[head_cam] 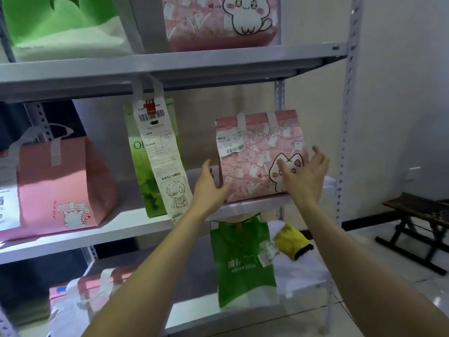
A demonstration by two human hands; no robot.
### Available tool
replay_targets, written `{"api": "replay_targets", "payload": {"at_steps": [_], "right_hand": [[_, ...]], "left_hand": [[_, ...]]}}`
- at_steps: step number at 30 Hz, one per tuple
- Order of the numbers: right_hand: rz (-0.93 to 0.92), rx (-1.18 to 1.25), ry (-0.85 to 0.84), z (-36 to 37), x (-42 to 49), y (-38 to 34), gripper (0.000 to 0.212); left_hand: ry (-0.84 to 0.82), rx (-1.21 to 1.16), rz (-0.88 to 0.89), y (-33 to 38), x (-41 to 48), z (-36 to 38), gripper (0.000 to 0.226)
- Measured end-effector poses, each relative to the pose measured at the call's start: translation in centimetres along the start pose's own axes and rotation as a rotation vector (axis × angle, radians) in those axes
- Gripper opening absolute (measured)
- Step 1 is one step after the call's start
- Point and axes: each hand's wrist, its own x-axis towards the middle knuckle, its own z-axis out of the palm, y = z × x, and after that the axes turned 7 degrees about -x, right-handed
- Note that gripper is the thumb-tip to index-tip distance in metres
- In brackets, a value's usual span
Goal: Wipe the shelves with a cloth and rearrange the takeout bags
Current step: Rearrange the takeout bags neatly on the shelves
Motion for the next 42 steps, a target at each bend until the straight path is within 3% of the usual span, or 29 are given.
{"api": "replay_targets", "payload": {"at_steps": [2, 4, 7, 13, 17, 21, 23, 25, 28, 30, 33, 36, 39, 42], "right_hand": [[0.14, 0.078, -0.193, -0.1, 1.0, 1.2, 0.117], [0.165, 0.086, -0.286, -0.1, 1.0, 2.0, 0.106], [0.089, 0.114, -0.223, -0.1, -0.2, 2.8, 0.082], [-0.032, 0.165, -0.143, -1.0, -3.3, 2.1, 0.076], [-0.055, 0.147, -0.266, -0.4, -3.6, 1.2, 0.066], [0.004, 0.085, -0.444, 0.3, -2.9, -0.7, 0.068], [0.024, 0.037, -0.369, 0.2, -3.4, -1.5, 0.077], [-0.036, 0.032, -0.143, -0.1, -5.3, -2.3, 0.075], [-0.225, 0.191, 0.197, 0.8, -9.8, -4.4, 0.042], [-0.359, 0.322, 0.237, 2.4, -13.5, -5.9, 0.024], [-0.548, 0.471, 0.019, 5.7, -20.0, -7.5, 0.008], [-0.622, 0.457, -0.244, 9.2, -26.8, -7.8, 0.01], [-0.535, 0.309, -0.611, 12.7, -32.2, -7.3, 0.009], [-0.37, 0.108, -0.912, 16.0, -35.5, -7.3, 0.038]], "left_hand": [[-0.067, -0.016, -0.04, -0.5, 0.4, 0.4, 0.1], [-0.105, -0.041, 0.013, -1.1, 0.3, 0.6, 0.087], [-0.042, -0.054, 0.079, -1.9, -0.7, 0.2, 0.067], [0.137, -0.063, 0.157, -2.6, -3.1, -1.5, 0.049], [0.161, -0.012, 0.156, -2.2, -3.5, -1.5, 0.051], [0.121, 0.056, 0.074, -1.7, -3.1, -1.8, 0.074], [0.105, 0.05, 0.08, -1.6, -3.7, -2.3, 0.074], [0.106, 0.028, 0.122, -1.6, -5.1, -3.1, 0.071], [0.129, -0.01, 0.16, -2.4, -8.1, -5.6, 0.057], [0.119, -0.028, 0.194, -3.8, -10.4, -7.8, 0.037], [0.15, 0.01, 0.153, -7.7, -13.7, -11.6, 0.023], [0.271, 0.098, 0.024, -13.3, -16.4, -16.0, 0.019], [0.36, 0.28, -0.078, -18.8, -18.0, -19.9, 0.023], [0.301, 0.469, -0.103, -22.2, -17.7, -23.0, 0.034]]}}
